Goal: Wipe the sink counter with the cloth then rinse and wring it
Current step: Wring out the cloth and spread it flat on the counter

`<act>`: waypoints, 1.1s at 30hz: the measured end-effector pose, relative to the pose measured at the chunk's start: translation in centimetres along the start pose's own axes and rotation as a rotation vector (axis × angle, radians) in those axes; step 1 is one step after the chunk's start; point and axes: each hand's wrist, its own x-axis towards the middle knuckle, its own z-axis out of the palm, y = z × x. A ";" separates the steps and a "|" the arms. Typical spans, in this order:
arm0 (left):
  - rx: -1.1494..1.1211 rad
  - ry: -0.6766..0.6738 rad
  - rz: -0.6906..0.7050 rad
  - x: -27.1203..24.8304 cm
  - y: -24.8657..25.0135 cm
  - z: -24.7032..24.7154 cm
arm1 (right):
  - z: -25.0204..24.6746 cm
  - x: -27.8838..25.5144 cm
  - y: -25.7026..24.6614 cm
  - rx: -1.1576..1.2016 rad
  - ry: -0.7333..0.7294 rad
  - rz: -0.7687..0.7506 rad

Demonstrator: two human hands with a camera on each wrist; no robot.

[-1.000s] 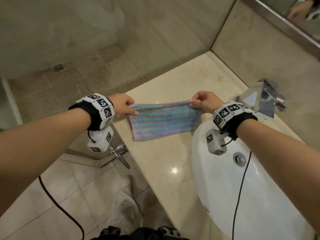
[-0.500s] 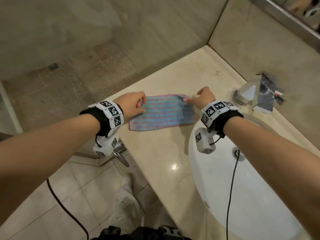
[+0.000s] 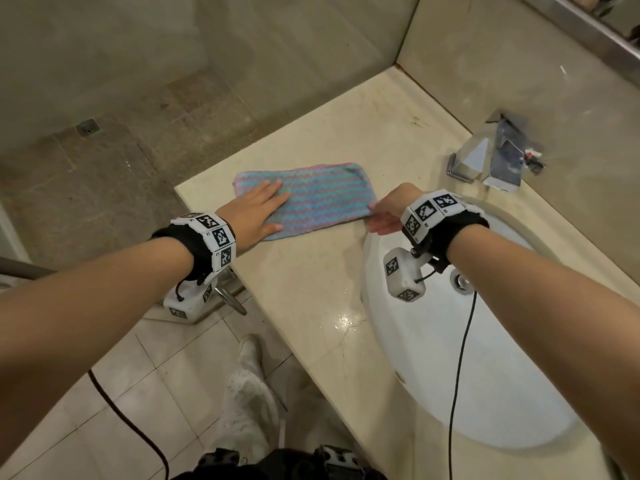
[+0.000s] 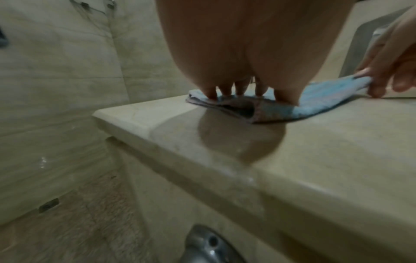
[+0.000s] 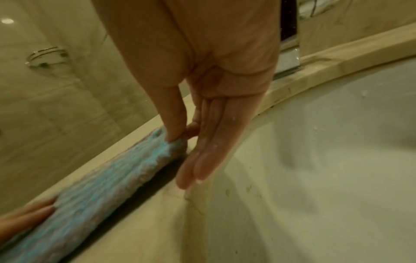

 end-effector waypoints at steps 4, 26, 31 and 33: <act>0.010 -0.005 0.033 -0.3 -0.5 -0.4 | -0.3 -0.5 0.2 0.137 -0.041 0.046; -1.264 0.314 -0.642 -1.6 -1.9 -2.4 | 12.3 -1.9 -6.6 -0.317 -0.365 -0.562; -0.954 0.385 -0.569 -1.9 -1.9 -2.1 | 10.4 -0.5 -8.0 -0.208 0.078 -0.576; -0.672 0.417 -0.521 -2.1 -1.5 -2.5 | 9.9 0.2 -8.5 -0.326 0.166 -0.569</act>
